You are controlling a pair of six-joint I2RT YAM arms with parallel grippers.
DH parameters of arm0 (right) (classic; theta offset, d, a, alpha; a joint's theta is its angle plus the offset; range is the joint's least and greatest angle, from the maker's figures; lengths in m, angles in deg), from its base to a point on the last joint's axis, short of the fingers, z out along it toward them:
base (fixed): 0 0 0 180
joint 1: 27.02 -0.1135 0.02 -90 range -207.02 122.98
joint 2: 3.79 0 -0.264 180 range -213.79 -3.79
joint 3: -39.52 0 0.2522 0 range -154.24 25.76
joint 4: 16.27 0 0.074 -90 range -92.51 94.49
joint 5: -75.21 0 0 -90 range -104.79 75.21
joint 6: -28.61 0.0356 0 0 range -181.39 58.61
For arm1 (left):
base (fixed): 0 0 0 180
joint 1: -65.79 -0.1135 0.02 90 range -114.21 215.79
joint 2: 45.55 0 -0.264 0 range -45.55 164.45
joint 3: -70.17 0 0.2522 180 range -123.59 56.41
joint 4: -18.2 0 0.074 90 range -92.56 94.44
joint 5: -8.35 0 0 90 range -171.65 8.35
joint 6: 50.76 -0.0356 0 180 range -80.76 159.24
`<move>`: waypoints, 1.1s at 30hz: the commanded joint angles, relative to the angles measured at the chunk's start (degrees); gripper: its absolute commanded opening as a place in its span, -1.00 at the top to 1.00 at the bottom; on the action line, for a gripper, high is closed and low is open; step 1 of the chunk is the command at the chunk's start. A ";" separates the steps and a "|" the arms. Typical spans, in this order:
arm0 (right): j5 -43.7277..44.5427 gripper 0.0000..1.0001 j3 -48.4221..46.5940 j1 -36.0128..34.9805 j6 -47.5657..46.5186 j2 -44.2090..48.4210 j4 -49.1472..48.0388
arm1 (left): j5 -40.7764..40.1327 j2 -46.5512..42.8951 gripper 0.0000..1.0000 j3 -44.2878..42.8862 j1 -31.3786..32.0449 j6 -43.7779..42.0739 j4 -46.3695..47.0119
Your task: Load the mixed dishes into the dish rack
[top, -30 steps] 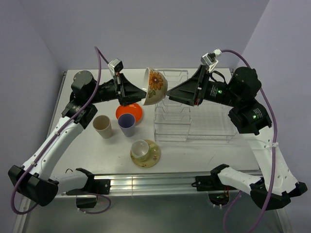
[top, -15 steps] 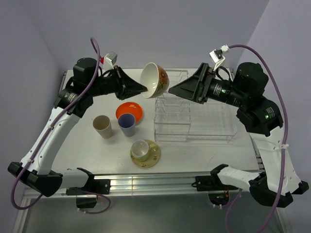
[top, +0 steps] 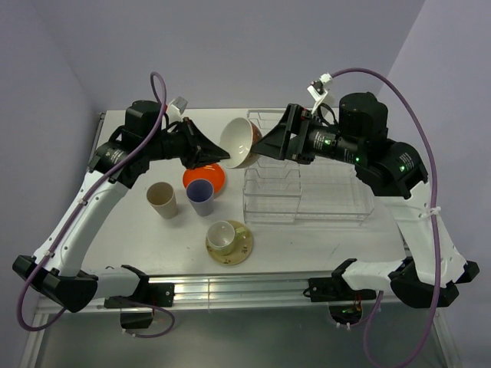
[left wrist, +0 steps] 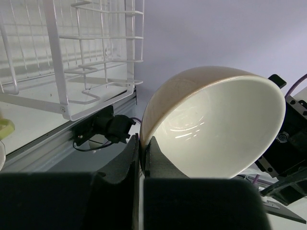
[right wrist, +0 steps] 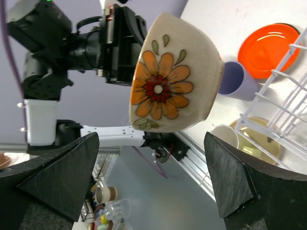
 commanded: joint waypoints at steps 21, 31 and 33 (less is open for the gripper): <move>9.03 -0.99 2.16 -3.82 0.82 -1.30 -6.85 | 2.43 0.62 1.00 -7.22 1.10 -0.52 3.93; 8.94 -0.99 2.68 -5.05 1.52 -2.45 -9.22 | 2.43 1.49 1.00 -7.40 2.16 0.28 5.86; 9.29 -0.99 3.21 -5.22 1.79 -2.45 -10.02 | 2.43 1.50 1.00 -7.31 2.42 0.36 6.22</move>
